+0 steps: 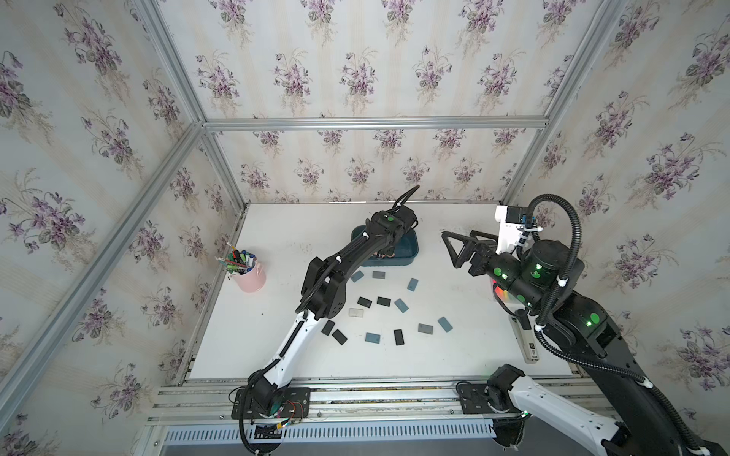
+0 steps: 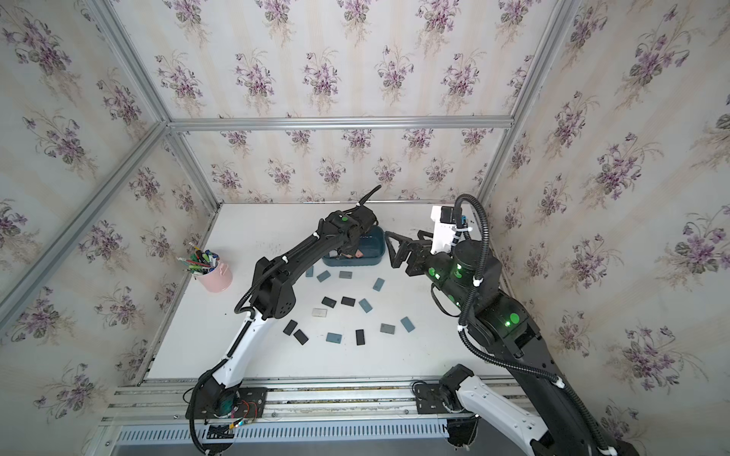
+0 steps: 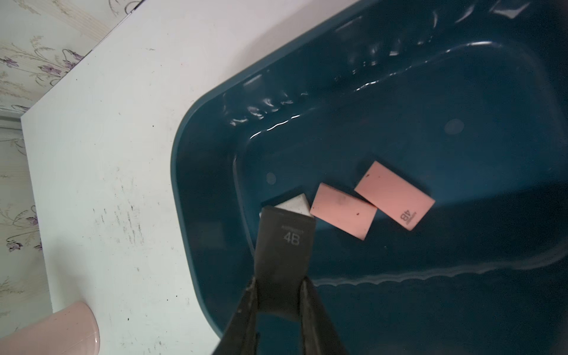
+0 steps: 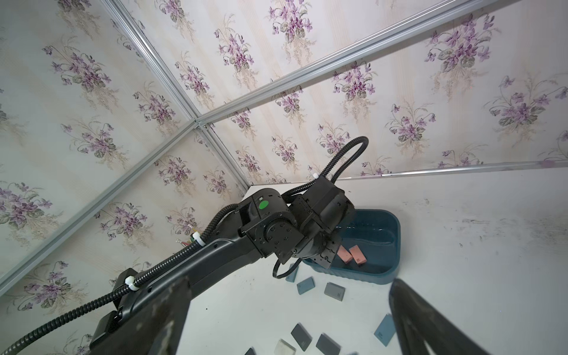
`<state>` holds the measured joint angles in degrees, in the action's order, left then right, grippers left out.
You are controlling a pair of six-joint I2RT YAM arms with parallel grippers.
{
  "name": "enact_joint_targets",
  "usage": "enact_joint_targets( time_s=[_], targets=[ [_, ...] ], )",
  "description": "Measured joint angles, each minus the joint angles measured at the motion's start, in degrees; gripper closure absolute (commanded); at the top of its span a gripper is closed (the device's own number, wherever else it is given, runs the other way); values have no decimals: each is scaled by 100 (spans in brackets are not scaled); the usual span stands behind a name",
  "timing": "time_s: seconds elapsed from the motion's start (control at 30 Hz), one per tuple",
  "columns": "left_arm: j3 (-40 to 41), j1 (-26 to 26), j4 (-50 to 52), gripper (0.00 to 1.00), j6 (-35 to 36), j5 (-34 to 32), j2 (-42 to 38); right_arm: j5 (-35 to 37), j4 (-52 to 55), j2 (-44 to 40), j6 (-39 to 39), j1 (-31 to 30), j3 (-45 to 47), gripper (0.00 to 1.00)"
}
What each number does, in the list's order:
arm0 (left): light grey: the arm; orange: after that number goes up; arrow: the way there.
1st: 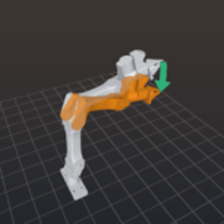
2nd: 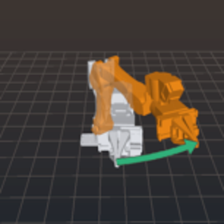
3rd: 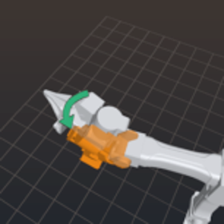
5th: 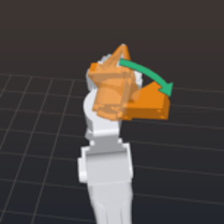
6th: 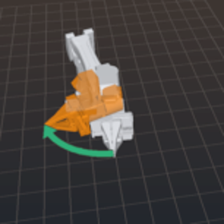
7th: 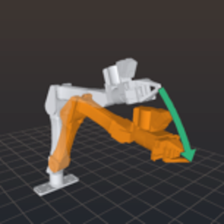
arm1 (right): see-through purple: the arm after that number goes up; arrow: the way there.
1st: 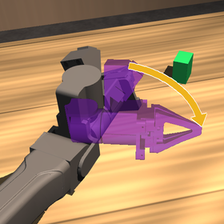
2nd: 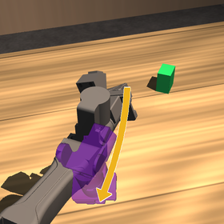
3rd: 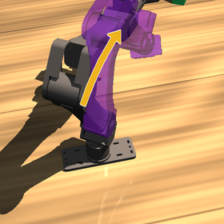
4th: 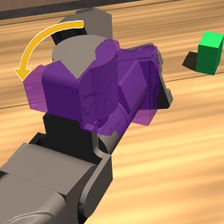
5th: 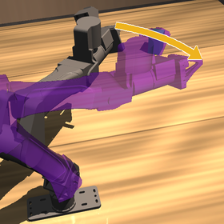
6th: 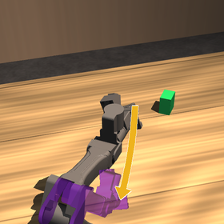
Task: Put the eraser in the storage box
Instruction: Place the eraser in the storage box, then pick up the eraser from the center of the board.
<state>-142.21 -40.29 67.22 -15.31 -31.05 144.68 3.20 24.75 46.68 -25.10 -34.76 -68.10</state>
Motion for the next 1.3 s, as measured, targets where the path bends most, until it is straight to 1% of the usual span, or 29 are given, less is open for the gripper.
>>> enact_joint_targets(
  time_s=[0.1,0.23,0.37,0.43,0.53,0.67,0.73,0.9,1.03,1.2,1.3],
  targets=[
    [-2,-76,-55,63,179,-133,37,17,2,-66,0,0,94,0],
    [-2,-192,-142,57,470,-439,144,20,0,-109,-4,0,170,0],
    [39,-249,-195,46,675,-693,197,20,-4,-142,-24,0,203,0],
    [85,-249,-212,37,748,-763,197,20,-2,-162,-28,2,219,0],
    [129,-245,-214,31,787,-874,197,20,-4,-168,-37,2,232,0],
    [203,-282,-260,19,892,-1060,155,20,-9,-164,-39,0,245,0],
    [238,-302,-315,11,981,-1143,122,20,-17,-164,-39,0,256,0],
    [299,-328,-404,9,1093,-1272,37,20,-24,-157,-42,0,297,0],
    [321,-323,-422,1,1134,-1309,2,20,-48,-127,-39,0,271,0],
    [317,-330,-415,1,1110,-1292,-136,20,-50,-87,-39,0,236,0],
    [313,-328,-374,1,984,-1161,-409,39,-26,-59,-37,0,190,0]
  ],
)
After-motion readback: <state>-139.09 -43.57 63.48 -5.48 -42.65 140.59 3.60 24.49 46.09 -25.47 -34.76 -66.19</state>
